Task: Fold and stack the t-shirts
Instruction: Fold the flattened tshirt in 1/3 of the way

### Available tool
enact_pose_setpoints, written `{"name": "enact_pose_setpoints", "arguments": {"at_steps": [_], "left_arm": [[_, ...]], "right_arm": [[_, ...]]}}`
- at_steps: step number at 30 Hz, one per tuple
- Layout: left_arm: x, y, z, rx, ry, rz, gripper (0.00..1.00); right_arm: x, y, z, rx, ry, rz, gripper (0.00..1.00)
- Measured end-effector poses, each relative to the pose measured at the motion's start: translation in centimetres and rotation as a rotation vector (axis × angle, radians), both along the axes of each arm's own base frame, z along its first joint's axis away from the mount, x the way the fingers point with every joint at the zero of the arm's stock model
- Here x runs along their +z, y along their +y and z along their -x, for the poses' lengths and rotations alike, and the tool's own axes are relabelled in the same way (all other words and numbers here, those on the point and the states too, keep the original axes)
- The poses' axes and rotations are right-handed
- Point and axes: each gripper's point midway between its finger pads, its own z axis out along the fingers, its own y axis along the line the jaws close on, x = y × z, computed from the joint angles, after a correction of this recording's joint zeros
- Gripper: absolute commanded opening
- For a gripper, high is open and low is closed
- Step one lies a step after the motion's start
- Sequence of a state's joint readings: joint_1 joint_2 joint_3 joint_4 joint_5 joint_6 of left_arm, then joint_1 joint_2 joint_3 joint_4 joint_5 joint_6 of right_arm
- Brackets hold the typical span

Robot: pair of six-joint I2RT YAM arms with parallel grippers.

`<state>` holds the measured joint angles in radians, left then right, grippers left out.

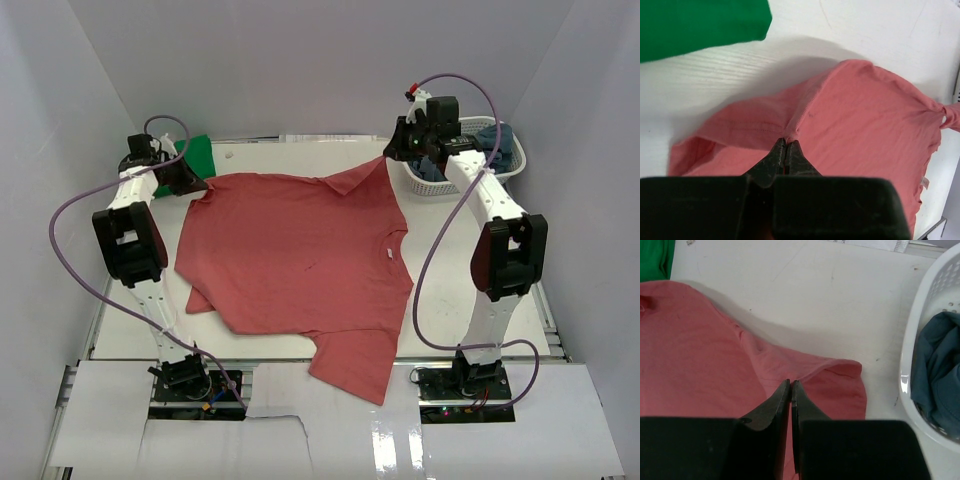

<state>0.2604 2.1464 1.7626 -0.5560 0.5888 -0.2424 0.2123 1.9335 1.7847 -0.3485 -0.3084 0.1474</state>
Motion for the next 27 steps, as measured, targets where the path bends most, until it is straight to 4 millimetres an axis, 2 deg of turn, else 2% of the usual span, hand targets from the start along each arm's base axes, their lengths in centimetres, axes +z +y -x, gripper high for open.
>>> {"name": "enact_pose_setpoints", "arguments": {"at_steps": [5,13,21,27], "left_arm": [[-0.5,0.3,1.0,0.021,0.032,-0.023,0.0],[1.5,1.0,1.1,0.05,-0.002,-0.071,0.0],[2.3,1.9,1.7,0.086,0.008,-0.122,0.0],[1.5,2.5,2.7,0.113,0.049,-0.162,0.0]], "right_arm": [[0.2,0.1,1.9,0.006,0.005,0.006,0.08],[-0.1,-0.2,4.0,0.003,0.019,0.015,0.08],[-0.8,-0.5,5.6,0.004,0.041,0.02,0.08],[0.0,-0.6,6.6,0.005,0.026,0.019,0.08]]}}
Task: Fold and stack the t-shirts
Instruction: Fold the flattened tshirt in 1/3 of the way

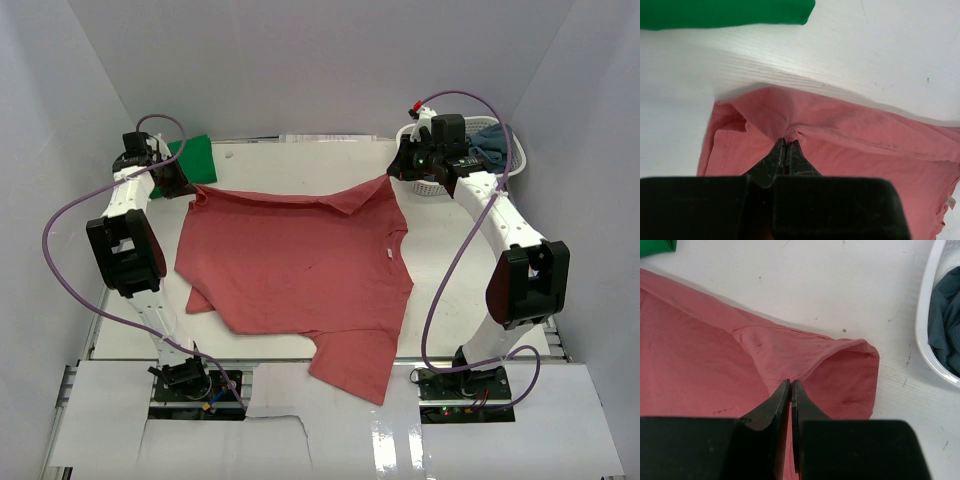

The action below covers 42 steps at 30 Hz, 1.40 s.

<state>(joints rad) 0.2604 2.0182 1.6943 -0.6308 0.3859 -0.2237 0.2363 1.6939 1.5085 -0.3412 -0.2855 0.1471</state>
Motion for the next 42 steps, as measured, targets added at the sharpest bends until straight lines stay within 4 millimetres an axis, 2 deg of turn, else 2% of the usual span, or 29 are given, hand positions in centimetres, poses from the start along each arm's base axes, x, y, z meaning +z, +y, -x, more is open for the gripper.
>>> {"name": "enact_pose_setpoints", "arguments": {"at_steps": [6,11,21,27,35,42], "left_arm": [[-1.4,0.1,1.1,0.012,0.051,-0.004,0.0],[-1.7,0.2,1.5,0.02,0.065,-0.011,0.0],[0.1,0.6,1.8,0.036,0.035,-0.043,0.0],[1.0,0.9,1.9,0.046,0.02,-0.063,0.0],[-0.4,1.0,3.0,0.058,0.067,-0.074,0.0],[-1.1,1.2,3.5,0.066,0.088,-0.086,0.0]], "right_arm": [[1.4,0.0,1.2,0.004,-0.028,-0.005,0.08],[1.4,0.1,2.3,0.012,-0.027,-0.004,0.08],[-0.6,0.5,3.9,0.019,0.016,0.016,0.08],[-0.8,0.2,4.7,0.016,0.021,0.02,0.08],[0.0,0.0,5.4,0.015,0.001,0.015,0.08],[-0.3,-0.1,6.8,0.021,0.014,0.018,0.08]]}}
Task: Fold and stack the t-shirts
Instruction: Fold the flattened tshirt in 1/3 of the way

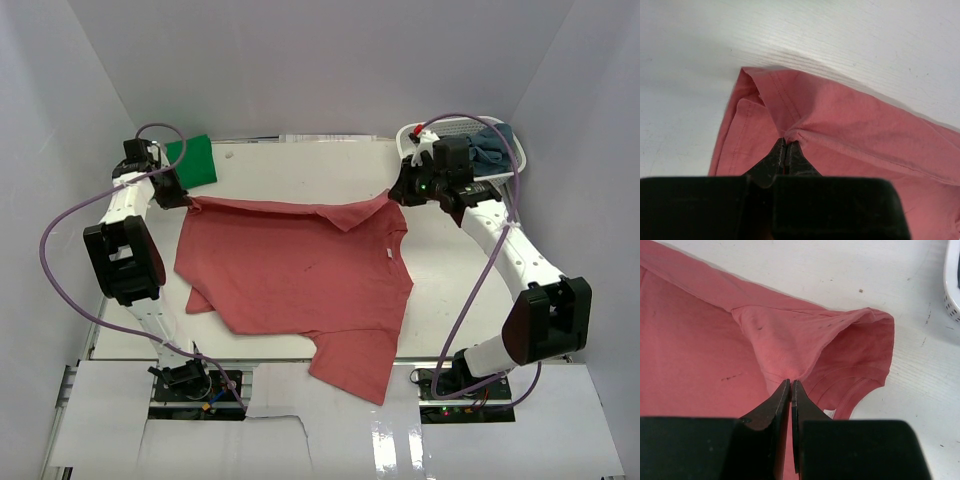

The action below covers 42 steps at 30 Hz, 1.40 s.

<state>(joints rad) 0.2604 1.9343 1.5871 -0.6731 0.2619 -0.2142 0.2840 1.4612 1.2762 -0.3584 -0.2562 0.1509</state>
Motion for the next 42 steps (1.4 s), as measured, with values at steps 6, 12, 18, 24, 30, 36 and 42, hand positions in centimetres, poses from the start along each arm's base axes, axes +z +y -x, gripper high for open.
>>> {"name": "enact_pose_setpoints", "arguments": {"at_steps": [6,12,18,24,30,36,42], "left_arm": [[-0.9,0.2,0.6,0.013,0.028,-0.013,0.0],[-2.0,0.5,1.4,0.029,0.061,-0.029,0.0],[-2.7,0.6,2.0,0.038,0.084,-0.032,0.0],[-3.0,0.5,2.2,0.038,0.092,-0.029,0.0],[-4.4,0.1,3.5,0.04,0.136,-0.014,0.01],[-5.0,-0.1,4.0,0.041,0.154,-0.003,0.09],[-5.2,-0.4,4.3,0.035,0.161,0.012,0.1]], "right_arm": [[-1.1,0.3,1.3,0.009,0.035,0.01,0.08],[-2.7,0.4,2.5,-0.009,0.082,0.034,0.08],[-4.2,-0.2,3.7,-0.046,0.126,0.061,0.08],[-5.0,-0.6,4.7,-0.077,0.149,0.082,0.08],[-6.7,-0.7,6.0,-0.095,0.203,0.117,0.08],[-7.5,-0.6,7.0,-0.099,0.243,0.137,0.08],[-8.4,-1.0,7.9,-0.118,0.286,0.169,0.08]]}}
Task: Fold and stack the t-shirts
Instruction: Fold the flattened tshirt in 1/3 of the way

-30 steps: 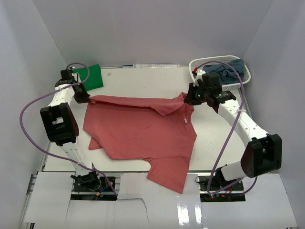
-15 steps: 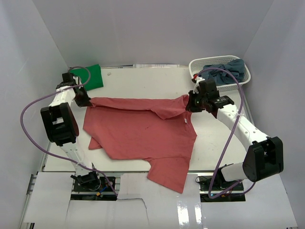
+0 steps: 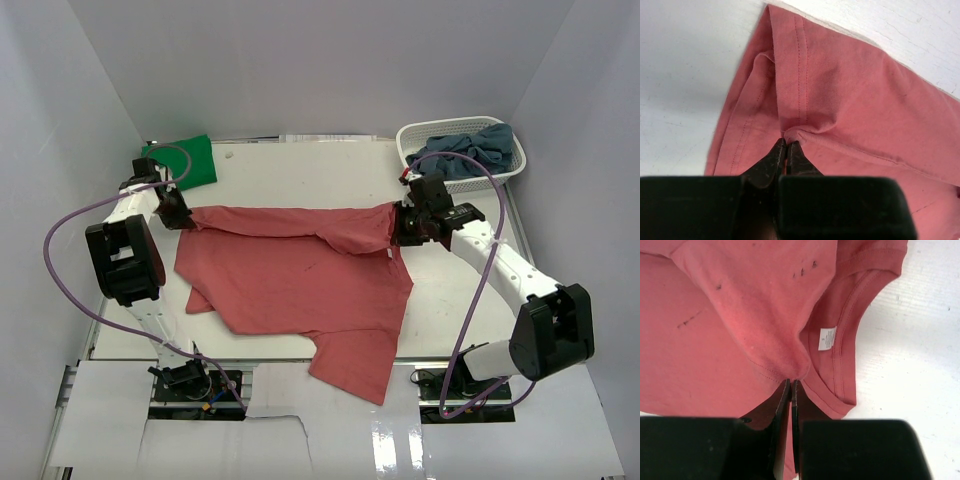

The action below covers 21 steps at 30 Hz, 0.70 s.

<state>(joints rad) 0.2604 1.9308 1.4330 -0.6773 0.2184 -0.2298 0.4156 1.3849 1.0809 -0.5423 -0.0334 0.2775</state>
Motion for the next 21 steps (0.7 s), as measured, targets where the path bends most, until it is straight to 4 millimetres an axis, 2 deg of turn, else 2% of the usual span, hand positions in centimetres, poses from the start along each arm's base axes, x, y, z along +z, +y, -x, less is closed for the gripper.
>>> {"name": "enact_pose_setpoints", "arguments": {"at_steps": [4,5,7,9,10,11,15,17,21], "left_arm": [[0.0,-0.1,0.1,-0.001,0.003,0.004,0.15],[0.0,-0.1,0.1,0.0,0.003,0.005,0.18],[0.0,-0.1,0.1,0.001,0.004,0.008,0.24],[0.0,-0.1,0.1,0.001,0.004,0.007,0.39],[-0.1,-0.1,0.1,0.006,0.006,0.006,0.45],[-0.1,0.0,0.2,0.01,0.009,0.002,0.49],[-0.4,0.4,0.6,0.036,0.034,-0.019,0.56],[-0.5,0.6,0.8,0.044,0.041,-0.03,0.56],[-0.6,1.2,0.9,0.066,0.052,-0.057,0.56]], "right_arm": [[-0.8,-0.2,0.8,-0.002,0.041,0.022,0.08],[-1.0,-0.3,1.0,-0.001,0.055,0.029,0.11],[-1.5,-0.4,1.4,0.0,0.079,0.039,0.28],[-2.0,-0.5,1.8,-0.005,0.106,0.051,0.43],[-2.2,-0.6,2.0,-0.003,0.118,0.057,0.56],[-2.3,-0.7,2.2,-0.006,0.128,0.064,0.63],[-2.6,-1.3,2.3,-0.02,0.136,0.101,0.68],[-2.4,-1.6,2.2,-0.031,0.132,0.116,0.69],[-1.1,-1.5,0.6,-0.052,0.092,0.128,0.7]]}}
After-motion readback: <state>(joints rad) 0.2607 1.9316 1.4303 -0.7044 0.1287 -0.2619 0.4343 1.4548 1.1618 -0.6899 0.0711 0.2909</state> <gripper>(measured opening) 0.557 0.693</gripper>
